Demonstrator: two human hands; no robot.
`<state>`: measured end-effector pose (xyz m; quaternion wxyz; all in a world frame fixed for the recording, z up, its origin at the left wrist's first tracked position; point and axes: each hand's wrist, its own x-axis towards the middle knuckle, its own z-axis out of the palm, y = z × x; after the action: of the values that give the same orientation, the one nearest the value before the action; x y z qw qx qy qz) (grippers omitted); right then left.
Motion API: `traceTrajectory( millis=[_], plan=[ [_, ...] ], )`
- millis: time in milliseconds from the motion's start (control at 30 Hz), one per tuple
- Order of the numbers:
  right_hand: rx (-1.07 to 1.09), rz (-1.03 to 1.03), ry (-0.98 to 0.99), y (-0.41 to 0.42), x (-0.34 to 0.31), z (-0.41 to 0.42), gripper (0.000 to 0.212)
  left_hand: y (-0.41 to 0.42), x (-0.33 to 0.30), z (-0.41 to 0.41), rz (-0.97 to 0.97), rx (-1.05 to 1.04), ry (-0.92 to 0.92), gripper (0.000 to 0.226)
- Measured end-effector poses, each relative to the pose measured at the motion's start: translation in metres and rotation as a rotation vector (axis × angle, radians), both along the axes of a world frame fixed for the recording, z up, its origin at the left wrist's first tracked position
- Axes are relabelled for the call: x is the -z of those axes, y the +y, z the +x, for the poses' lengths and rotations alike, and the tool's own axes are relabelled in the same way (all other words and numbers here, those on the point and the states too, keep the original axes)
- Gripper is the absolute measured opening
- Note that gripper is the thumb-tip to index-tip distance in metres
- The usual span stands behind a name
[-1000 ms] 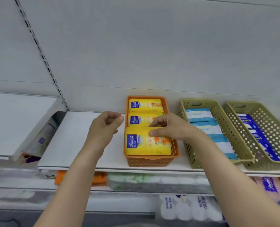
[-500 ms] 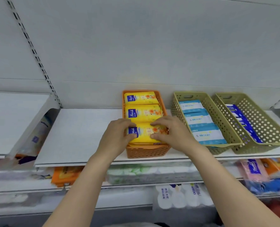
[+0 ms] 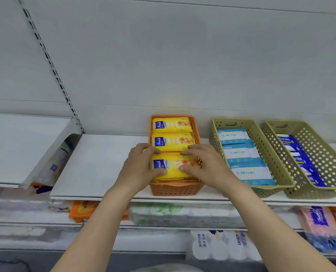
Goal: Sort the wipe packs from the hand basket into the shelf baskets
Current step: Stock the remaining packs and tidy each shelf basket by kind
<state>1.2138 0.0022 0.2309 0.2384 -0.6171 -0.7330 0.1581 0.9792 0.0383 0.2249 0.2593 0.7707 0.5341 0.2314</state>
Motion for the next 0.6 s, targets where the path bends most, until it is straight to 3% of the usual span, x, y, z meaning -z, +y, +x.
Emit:
traceTrajectory(
  millis=[100, 233, 600],
  plan=[
    [0.019, 0.048, -0.054, 0.016, -0.003, -0.002, 0.054, 0.009, -0.003, 0.014, 0.057, 0.035, 0.102, 0.057],
    [-0.013, -0.061, -0.200, 0.030, 0.008, -0.011, 0.055, 0.019, 0.007, 0.028, 0.006, 0.081, 0.318, 0.060],
    [0.050, -0.006, -0.091, 0.075, -0.009, -0.004, 0.052, 0.056, 0.005, 0.033, -0.008, 0.031, 0.281, 0.062]
  ],
)
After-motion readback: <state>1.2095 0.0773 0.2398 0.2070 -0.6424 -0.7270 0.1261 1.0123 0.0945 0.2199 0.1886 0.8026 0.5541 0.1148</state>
